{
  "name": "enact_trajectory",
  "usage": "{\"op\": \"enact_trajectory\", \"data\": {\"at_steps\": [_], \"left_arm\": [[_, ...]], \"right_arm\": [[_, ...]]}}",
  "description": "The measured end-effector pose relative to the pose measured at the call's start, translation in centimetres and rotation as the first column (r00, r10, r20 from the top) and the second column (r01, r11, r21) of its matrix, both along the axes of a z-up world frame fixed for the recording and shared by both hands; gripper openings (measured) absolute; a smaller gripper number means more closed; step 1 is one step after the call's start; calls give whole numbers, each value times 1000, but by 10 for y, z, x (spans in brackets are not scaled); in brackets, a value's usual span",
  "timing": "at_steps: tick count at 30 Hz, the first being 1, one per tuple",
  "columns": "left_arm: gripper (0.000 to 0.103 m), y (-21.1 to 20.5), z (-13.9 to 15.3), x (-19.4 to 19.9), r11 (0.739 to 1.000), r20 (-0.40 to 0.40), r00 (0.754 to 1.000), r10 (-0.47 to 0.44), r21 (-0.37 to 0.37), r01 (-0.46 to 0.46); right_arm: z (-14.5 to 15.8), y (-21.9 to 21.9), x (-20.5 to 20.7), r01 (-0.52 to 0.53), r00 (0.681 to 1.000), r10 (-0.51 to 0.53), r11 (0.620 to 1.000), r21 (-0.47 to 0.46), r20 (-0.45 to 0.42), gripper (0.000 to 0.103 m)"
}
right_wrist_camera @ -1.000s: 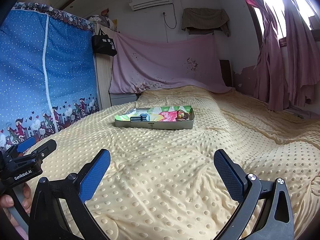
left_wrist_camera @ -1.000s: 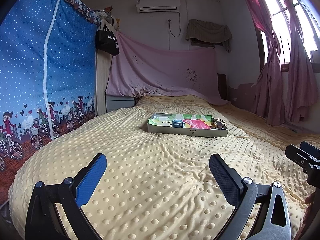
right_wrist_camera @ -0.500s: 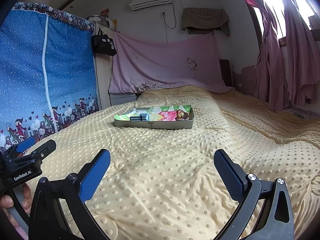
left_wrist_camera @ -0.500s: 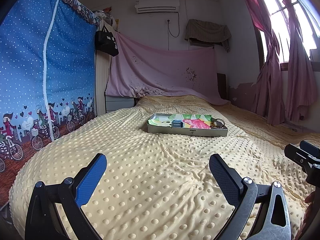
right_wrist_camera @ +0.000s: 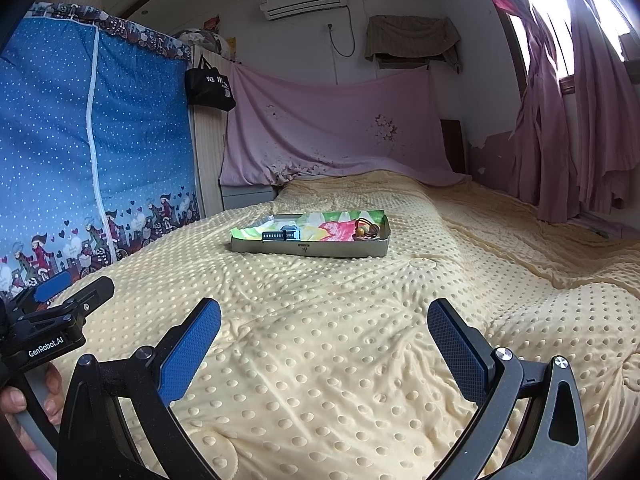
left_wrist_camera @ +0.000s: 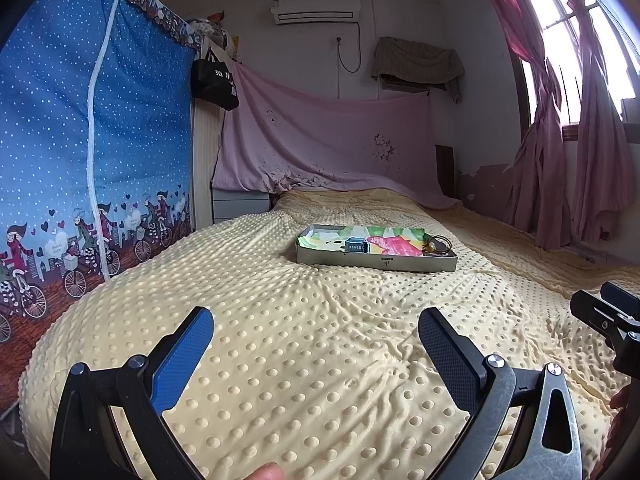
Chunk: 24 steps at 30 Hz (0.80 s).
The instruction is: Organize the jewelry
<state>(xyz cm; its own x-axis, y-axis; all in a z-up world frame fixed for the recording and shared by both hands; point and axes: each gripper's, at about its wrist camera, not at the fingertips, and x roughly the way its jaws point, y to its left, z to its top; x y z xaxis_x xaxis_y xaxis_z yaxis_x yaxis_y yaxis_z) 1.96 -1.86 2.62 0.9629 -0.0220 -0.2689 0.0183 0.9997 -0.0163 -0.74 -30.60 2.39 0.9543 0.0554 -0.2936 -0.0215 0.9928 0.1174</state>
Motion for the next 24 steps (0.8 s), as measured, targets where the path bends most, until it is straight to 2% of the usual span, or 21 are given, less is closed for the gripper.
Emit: {"op": "enact_trajectory", "data": {"at_steps": [10, 24], "left_arm": [[103, -3, -3, -1, 1000, 14, 1000, 7, 27, -7], [103, -4, -5, 0, 1000, 10, 1000, 6, 29, -6]], "right_arm": [[0, 3, -1, -2, 1000, 2, 1000, -5, -7, 102], [0, 4, 1, -6, 1000, 6, 1000, -9, -9, 102]]}}
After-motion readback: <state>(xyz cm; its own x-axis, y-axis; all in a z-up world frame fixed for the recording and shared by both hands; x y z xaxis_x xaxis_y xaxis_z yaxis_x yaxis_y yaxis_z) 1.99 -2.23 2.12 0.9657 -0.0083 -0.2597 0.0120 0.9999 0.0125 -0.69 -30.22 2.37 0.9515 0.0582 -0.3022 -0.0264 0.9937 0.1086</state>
